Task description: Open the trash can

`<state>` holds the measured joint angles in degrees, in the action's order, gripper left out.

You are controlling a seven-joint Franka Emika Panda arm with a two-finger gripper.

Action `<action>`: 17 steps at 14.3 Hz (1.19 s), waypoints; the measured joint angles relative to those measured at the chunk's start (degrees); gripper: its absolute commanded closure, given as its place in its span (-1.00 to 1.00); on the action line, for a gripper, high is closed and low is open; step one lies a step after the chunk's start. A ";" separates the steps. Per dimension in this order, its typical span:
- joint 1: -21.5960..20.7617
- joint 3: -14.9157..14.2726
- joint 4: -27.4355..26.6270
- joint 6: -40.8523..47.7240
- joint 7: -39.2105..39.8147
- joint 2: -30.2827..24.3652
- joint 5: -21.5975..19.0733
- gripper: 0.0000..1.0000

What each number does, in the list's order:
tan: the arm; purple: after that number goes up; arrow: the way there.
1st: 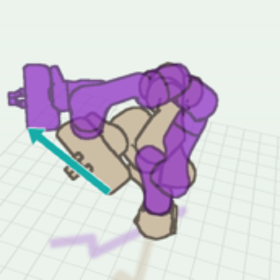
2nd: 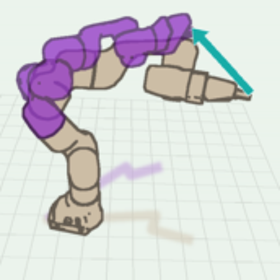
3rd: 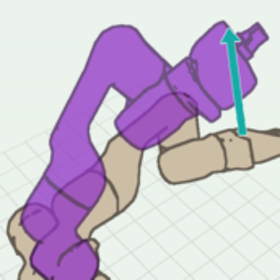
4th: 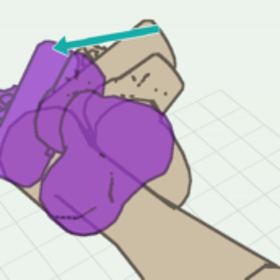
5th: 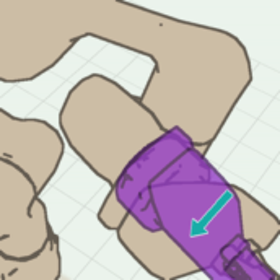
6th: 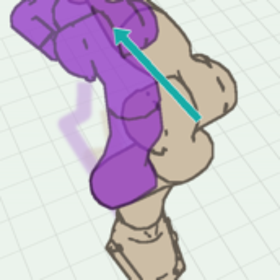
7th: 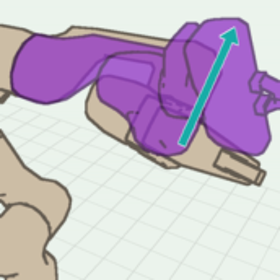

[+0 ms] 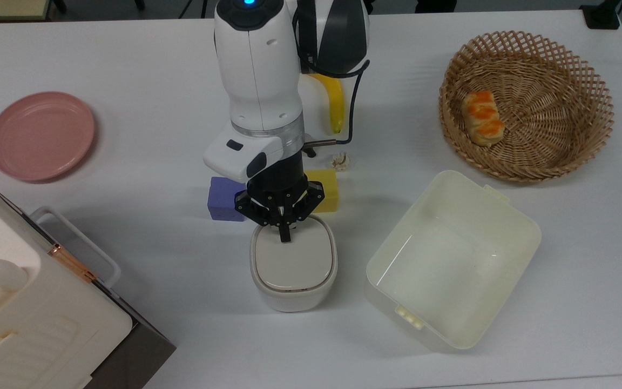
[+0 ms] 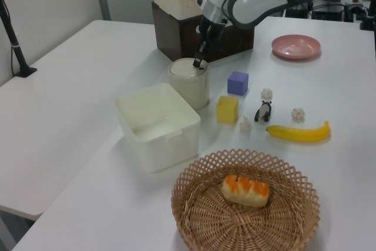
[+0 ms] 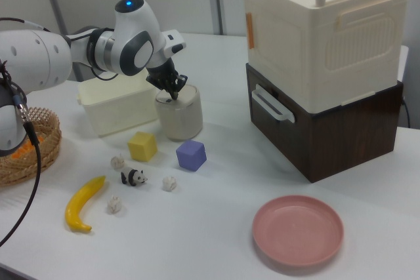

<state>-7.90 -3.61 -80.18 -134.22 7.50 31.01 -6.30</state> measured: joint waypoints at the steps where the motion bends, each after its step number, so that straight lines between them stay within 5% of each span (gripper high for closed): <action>1: -0.01 0.00 0.16 0.00 0.00 -0.16 0.00 1.00; 7: -0.01 0.00 0.82 5.01 0.00 -3.89 0.00 1.00; 17: 0.14 -0.40 1.23 29.37 -0.76 -15.57 3.65 1.00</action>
<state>-7.76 -4.02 -78.95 -104.85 6.74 15.44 -2.65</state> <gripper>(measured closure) 0.991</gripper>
